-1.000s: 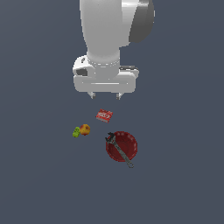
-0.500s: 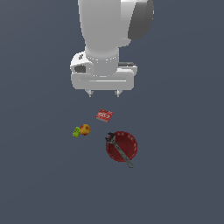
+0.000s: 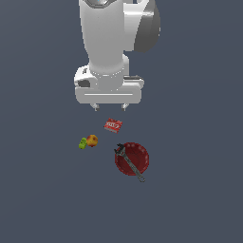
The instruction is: Pick up a designated object from a clutter of objects.
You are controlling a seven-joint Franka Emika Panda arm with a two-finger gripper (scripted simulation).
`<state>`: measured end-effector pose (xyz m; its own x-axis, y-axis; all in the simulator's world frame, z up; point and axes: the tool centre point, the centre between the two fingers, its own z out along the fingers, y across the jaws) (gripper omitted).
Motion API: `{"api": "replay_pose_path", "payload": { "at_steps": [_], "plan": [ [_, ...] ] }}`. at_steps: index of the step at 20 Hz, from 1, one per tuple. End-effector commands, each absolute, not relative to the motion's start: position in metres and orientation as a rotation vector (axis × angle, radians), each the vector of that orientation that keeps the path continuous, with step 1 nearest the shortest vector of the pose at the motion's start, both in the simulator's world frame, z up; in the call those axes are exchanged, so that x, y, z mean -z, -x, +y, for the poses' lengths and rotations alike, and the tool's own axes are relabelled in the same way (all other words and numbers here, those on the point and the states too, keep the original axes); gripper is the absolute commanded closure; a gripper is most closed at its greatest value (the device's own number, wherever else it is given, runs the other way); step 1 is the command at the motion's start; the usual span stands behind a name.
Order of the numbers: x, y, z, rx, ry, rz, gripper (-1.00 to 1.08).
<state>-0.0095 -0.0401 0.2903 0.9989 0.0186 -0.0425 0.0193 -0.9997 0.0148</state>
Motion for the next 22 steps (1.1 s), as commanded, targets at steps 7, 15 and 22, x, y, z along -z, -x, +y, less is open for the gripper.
{"api": "replay_pose_path", "payload": {
  "at_steps": [7,15,22],
  "plan": [
    [-0.233,0.001,-0.071,0.049,-3.142,0.060,-0.92],
    [-0.155,0.005,-0.115,0.022,-3.149,0.092,-0.92],
    [-0.108,0.016,-0.143,0.007,-3.145,0.108,-0.92]
  ]
}}
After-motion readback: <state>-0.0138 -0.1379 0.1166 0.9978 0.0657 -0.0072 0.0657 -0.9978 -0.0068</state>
